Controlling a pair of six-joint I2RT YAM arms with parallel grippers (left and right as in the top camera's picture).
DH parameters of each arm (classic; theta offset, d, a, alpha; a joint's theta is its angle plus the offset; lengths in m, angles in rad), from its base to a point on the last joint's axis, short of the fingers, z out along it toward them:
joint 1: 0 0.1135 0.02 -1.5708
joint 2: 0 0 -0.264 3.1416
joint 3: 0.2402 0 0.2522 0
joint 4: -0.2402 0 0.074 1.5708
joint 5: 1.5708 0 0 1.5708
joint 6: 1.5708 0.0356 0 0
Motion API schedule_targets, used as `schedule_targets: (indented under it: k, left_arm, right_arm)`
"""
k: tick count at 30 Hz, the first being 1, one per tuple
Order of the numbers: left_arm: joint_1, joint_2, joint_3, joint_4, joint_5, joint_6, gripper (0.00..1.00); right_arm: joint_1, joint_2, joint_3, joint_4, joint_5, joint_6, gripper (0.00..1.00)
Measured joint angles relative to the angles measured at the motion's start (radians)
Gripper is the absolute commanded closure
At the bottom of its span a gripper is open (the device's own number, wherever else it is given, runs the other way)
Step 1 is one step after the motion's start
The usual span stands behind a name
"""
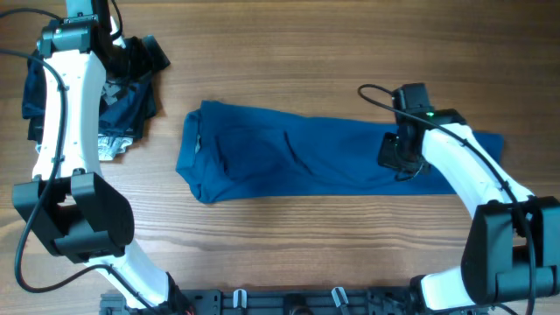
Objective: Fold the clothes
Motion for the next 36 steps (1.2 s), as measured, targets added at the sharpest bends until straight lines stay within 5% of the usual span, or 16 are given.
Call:
schedule_targets:
  k: [11,19,29,36]
  left_arm:
    - [0.000,0.000,0.000,0.000,0.000,0.000,0.00]
    - [0.000,0.000,0.000,0.000,0.000,0.000,0.00]
    - [0.000,0.000,0.000,0.000,0.000,0.000,0.00]
    - [0.000,0.000,0.000,0.000,0.000,0.000,0.00]
  right_arm:
    - [-0.211,0.000,-0.079,0.054,0.060,-0.019,0.96]
    - [-0.224,0.000,0.082,-0.016,0.006,-0.041,0.96]
    - [-0.291,0.137,0.090,0.152,0.006,-0.041,0.96]
    - [-0.343,0.163,0.092,0.086,0.124,-0.041,0.96]
